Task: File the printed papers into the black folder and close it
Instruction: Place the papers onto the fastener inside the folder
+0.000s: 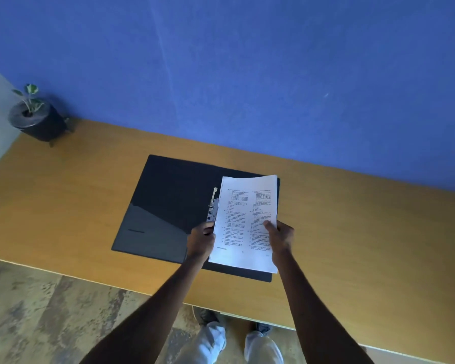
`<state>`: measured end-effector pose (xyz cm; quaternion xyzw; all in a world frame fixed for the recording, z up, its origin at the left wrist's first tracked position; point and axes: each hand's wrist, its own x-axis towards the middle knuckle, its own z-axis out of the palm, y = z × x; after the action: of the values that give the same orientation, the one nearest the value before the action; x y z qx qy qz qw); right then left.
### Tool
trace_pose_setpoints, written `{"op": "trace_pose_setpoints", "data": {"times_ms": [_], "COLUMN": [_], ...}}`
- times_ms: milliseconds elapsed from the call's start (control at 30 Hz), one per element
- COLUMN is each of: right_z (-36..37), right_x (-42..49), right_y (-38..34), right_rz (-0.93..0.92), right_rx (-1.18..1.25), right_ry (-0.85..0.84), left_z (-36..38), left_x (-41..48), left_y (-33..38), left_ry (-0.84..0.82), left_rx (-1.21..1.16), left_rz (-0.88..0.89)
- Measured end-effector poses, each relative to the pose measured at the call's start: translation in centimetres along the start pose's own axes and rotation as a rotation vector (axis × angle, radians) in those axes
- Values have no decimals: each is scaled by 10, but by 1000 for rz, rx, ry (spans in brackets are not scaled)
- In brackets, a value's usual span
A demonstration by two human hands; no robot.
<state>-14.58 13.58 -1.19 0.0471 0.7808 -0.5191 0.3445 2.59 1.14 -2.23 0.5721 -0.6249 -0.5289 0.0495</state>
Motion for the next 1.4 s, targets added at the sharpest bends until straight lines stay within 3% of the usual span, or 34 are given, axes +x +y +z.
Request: {"op": "trace_pose_setpoints", "data": {"times_ms": [267,600,1100,1300,1400], "right_z": [0,18,23,28,28], "right_x": [4,3,3,-1,1], "right_y": [6,10,9,3,1], "right_rz": [27,16,-10,-71,-83], "right_rx": [-56,-42,-117,-282,-477], "right_ry": [69,37,91,50,61], "left_z": [4,-6,-5,-4,-4], "left_x": [2,8,8,7,7], "left_y": [-4,-14,-16,-15,-15], "left_ry": [13,109,98,117,114], "left_rx": [72,52,177,217,223], "left_rz": [55,22,121,133,136]}}
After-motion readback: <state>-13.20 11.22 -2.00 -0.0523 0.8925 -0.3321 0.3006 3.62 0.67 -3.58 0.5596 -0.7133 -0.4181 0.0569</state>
